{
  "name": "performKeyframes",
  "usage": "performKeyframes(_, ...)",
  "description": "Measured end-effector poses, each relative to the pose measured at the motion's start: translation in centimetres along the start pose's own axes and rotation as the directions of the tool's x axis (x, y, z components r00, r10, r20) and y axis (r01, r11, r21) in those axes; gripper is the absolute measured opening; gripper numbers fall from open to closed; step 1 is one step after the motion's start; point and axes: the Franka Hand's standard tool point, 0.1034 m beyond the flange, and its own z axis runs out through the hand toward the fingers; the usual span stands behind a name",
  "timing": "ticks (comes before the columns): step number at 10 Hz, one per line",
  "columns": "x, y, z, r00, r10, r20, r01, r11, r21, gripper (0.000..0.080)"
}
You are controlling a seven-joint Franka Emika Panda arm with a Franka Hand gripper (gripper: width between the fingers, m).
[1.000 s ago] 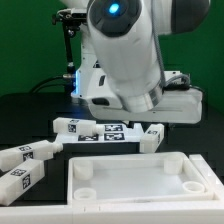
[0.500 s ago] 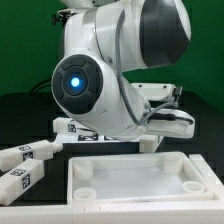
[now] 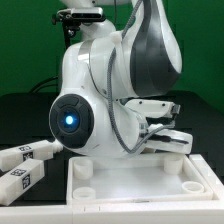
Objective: Assemble desk
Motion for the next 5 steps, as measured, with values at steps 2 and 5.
performKeyframes(2, 0.00, 0.00, 0.02, 1.000, 0.000, 0.000, 0.000, 1.000, 0.000, 0.0645)
performKeyframes(5, -0.01, 0.01, 0.03, 1.000, 0.000, 0.001, 0.000, 1.000, 0.000, 0.0306)
